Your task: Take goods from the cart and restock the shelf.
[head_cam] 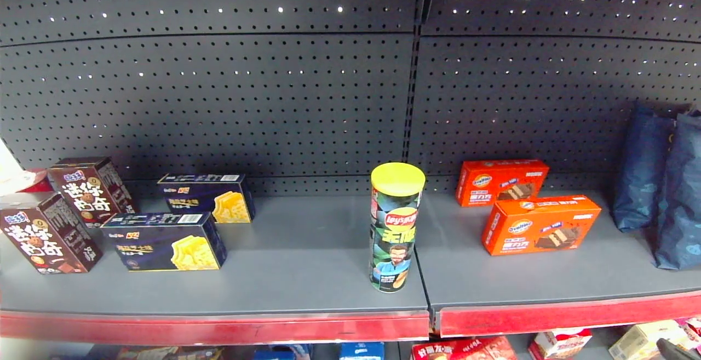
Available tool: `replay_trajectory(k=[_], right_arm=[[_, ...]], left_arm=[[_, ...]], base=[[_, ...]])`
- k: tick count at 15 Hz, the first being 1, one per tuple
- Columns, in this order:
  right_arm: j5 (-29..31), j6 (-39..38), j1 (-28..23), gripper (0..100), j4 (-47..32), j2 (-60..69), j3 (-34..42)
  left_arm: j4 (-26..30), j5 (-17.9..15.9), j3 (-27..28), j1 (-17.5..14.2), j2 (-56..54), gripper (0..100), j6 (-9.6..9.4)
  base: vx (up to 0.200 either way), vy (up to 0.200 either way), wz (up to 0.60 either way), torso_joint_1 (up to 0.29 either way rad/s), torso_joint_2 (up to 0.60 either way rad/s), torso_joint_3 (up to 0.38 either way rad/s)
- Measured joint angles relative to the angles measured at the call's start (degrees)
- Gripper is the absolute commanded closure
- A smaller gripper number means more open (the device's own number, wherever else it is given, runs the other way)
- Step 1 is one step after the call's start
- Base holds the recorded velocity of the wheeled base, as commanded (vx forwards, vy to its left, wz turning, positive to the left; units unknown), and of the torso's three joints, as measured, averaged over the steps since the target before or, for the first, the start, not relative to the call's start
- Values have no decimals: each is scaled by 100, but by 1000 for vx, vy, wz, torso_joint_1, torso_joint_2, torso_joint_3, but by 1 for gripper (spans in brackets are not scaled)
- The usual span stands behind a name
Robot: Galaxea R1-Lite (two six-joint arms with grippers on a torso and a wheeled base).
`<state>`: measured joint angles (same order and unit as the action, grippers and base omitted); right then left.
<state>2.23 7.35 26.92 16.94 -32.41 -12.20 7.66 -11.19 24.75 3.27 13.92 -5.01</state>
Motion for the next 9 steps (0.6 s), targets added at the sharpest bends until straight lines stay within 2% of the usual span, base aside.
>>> replay_trajectory(k=[2, 5, 7, 9], right_arm=[[45, 9, -33, 0, -44, 640, 352], [110, 17, -204, 0, -406, 1470, 725], [110, 20, -305, 0, -1096, 2065, 798], [176, 37, -366, 0, -2058, 2669, 809]], left_arm=[[-196, -569, 140, 0, 496, 100, 0], [-530, -1029, 199, 0, 1165, 100, 0], [-677, -1467, 206, 4, 1596, 100, -2], [-850, -1749, 215, 6, 1992, 100, -7]], base=[[0, 0, 0, 0, 0, 0], [0, 0, 0, 0, 0, 0], [0, 0, 0, 0, 0, 0], [0, 0, 0, 0, 0, 0]])
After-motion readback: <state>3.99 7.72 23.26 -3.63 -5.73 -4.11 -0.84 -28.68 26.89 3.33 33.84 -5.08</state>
